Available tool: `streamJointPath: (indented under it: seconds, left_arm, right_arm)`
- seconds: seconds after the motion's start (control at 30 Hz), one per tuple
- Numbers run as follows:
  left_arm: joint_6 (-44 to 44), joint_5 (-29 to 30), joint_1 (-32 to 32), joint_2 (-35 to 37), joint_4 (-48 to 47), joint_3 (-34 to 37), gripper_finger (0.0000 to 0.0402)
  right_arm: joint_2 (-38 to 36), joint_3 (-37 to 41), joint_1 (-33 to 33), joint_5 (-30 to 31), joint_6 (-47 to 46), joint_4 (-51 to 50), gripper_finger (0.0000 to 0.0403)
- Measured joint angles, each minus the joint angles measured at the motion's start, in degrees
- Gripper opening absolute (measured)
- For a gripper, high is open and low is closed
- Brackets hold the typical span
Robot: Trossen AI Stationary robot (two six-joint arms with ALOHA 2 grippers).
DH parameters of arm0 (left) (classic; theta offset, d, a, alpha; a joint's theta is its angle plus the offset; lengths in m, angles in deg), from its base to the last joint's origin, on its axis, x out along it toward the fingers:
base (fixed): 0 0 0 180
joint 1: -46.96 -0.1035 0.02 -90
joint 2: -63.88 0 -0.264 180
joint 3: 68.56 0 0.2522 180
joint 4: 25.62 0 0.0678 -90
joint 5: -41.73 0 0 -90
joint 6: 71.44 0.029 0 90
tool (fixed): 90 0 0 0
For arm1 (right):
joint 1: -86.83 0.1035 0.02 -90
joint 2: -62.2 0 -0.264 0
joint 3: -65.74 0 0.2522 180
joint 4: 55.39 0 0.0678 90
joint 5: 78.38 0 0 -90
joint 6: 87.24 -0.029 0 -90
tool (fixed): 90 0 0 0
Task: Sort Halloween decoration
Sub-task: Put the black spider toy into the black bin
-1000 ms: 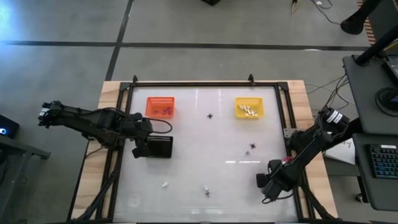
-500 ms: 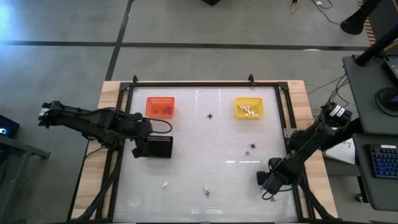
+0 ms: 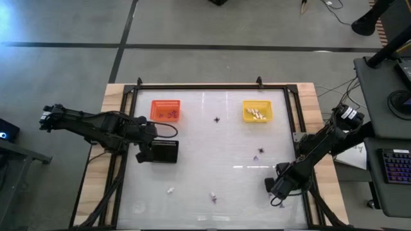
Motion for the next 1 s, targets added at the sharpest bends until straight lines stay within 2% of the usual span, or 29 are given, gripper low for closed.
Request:
streamJointPath:
  seconds: [0.1, 0.33, 0.6, 0.83, 1.0]
  left_arm:
    - [0.0, 0.0, 0.0, 0.0, -0.2, 0.0, 0.0078]
    - [0.3, 0.0, 0.0, 0.0, -1.0, 0.0, 0.0078]
    - [0.3, 0.0, 0.0, 0.0, -1.1, 0.0, 0.0078]
    - [0.3, 0.0, 0.0, 0.0, -1.4, 0.0, 0.0078]
    - [0.2, 0.6, 0.0, 0.0, -1.4, 0.0, 0.0078]
  right_arm:
    - [0.0, -0.1, -0.3, -0.4, 0.2, 0.1, 0.0013]
    - [-0.5, -3.8, -0.7, 1.9, 0.6, -2.0, 0.0009]
    - [-0.3, -12.8, -1.7, 4.8, 0.1, -14.2, 0.0009]
    - [-0.3, -18.6, -2.0, 13.3, 1.3, -17.0, 0.0009]
    - [-0.4, -21.1, -4.4, 22.4, 3.6, -16.7, 0.0009]
